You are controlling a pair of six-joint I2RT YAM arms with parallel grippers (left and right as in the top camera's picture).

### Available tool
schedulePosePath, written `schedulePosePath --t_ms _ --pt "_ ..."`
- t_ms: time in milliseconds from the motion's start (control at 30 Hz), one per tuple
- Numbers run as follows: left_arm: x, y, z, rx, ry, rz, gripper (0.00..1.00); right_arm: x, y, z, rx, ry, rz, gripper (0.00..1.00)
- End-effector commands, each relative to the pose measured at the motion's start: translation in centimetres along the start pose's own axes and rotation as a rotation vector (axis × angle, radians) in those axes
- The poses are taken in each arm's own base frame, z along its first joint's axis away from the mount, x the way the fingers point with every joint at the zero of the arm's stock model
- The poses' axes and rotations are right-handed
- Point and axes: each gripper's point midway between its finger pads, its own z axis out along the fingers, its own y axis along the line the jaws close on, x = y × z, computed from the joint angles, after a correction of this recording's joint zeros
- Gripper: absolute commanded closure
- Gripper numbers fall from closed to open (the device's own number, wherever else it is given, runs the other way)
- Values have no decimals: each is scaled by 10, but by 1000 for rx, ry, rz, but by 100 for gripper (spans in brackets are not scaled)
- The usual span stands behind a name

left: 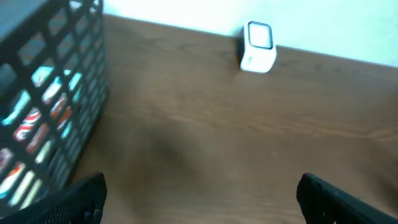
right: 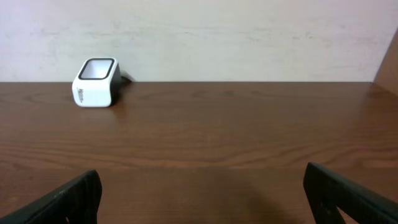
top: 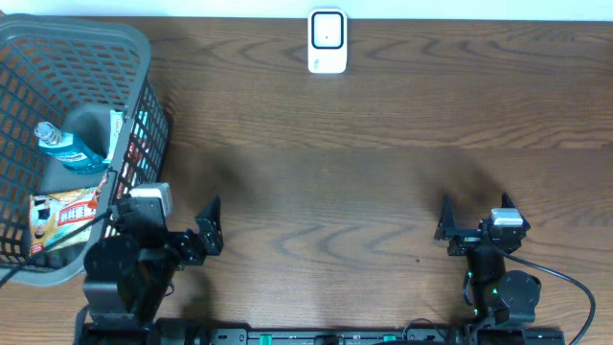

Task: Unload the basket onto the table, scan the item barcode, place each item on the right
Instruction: 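Raise the left gripper and move it toward the basket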

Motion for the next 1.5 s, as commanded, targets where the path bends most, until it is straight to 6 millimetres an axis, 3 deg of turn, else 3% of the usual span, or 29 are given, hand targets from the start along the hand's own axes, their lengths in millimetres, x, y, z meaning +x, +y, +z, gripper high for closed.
schedulePosePath --t_ms 0,500,1267,1467 --pt "-23 2 -10 -45 -23 -6 2 0 0 0 0 0 17 1" --pt "-63 -8 -30 -58 29 -12 2 0 0 0 0 0 17 1" --pt "-63 -4 -32 -86 29 -12 2 0 0 0 0 0 17 1" --pt "-66 7 -33 -152 12 -56 2 0 0 0 0 0 17 1"
